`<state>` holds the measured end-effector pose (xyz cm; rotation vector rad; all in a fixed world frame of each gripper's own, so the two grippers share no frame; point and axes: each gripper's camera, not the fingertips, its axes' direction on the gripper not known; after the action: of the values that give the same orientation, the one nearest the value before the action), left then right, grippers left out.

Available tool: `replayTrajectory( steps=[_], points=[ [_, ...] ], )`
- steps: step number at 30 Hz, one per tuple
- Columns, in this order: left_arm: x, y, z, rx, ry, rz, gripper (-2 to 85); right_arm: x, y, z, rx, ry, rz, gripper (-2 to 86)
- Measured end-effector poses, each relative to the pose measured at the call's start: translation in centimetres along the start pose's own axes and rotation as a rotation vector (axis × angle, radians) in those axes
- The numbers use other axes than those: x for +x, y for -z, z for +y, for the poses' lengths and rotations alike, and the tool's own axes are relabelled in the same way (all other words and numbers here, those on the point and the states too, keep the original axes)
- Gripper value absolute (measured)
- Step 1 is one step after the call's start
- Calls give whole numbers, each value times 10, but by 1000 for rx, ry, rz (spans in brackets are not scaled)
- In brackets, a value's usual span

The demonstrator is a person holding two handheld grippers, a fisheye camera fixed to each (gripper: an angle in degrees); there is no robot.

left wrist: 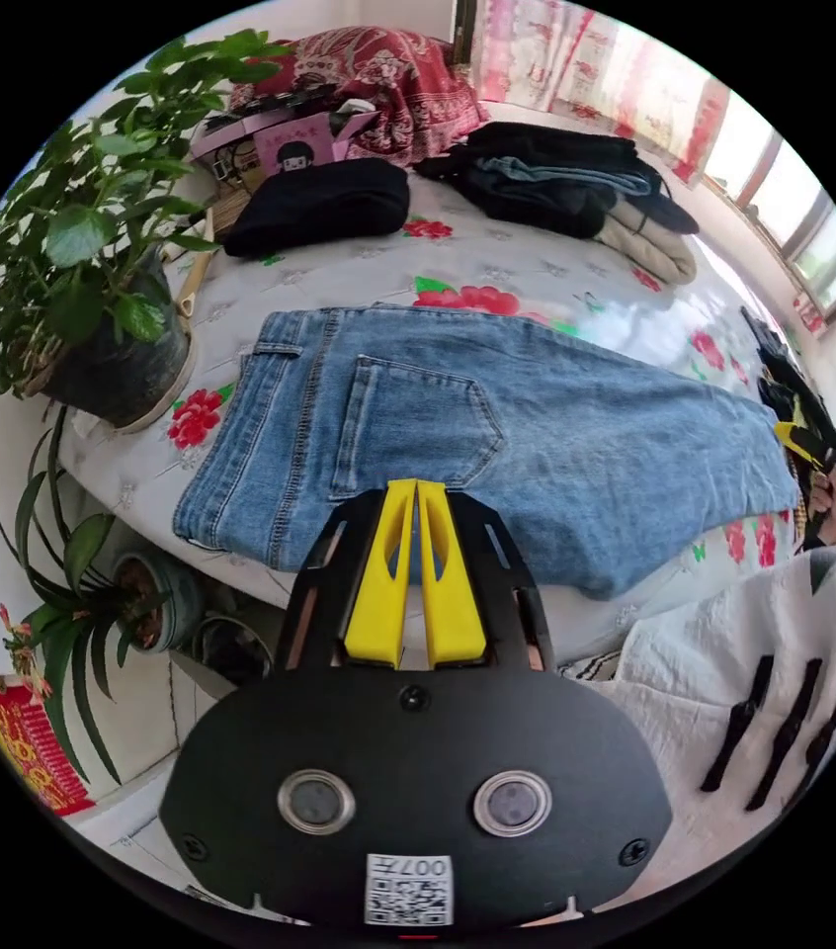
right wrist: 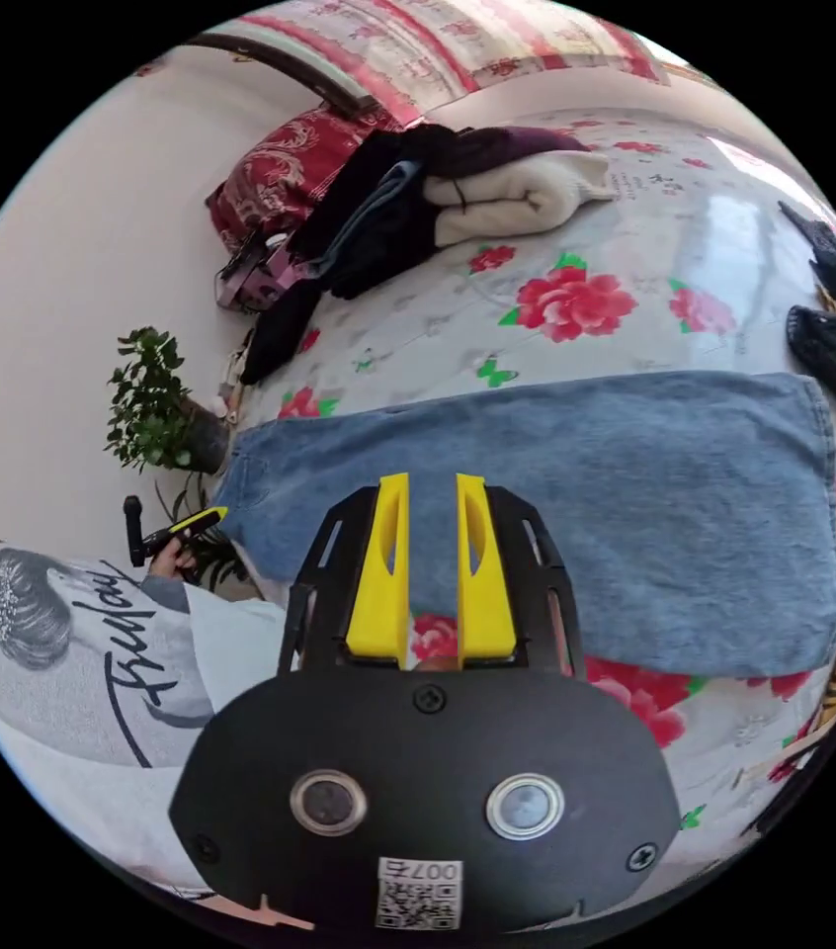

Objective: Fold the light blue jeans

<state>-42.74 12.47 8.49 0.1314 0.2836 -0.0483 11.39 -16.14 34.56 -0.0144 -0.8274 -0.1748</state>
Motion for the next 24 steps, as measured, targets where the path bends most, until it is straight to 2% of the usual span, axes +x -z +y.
replayTrajectory(
  steps=[2, 5, 8, 10, 12, 14, 17, 24],
  points=[
    [6, -5, 1, -4, -75, 20, -10, -29, -59, 33, -156, 66, -162, 54],
    [14, -14, -2, -29, -194, 82, -10, -62, -126, 62, -366, 145, -289, 60],
    [18, -27, -3, -46, -319, 48, -10, -86, -185, 84, -555, 234, -300, 68],
    [10, -41, -5, -77, -365, 11, -10, -93, -208, 90, -592, 251, -310, 71],
    [-1, -48, -9, -95, -373, 34, -10, -99, -214, 84, -545, 257, -306, 74],
    [-13, -50, -14, -98, -359, 63, -10, -100, -195, 68, -345, 228, -273, 76],
    [-34, -53, -22, -121, -307, 126, -10, -95, -180, 63, -202, 191, -278, 85],
    [-70, -52, -15, -105, -232, 209, -10, -113, -198, 120, -282, 284, -219, 93]
  ],
)
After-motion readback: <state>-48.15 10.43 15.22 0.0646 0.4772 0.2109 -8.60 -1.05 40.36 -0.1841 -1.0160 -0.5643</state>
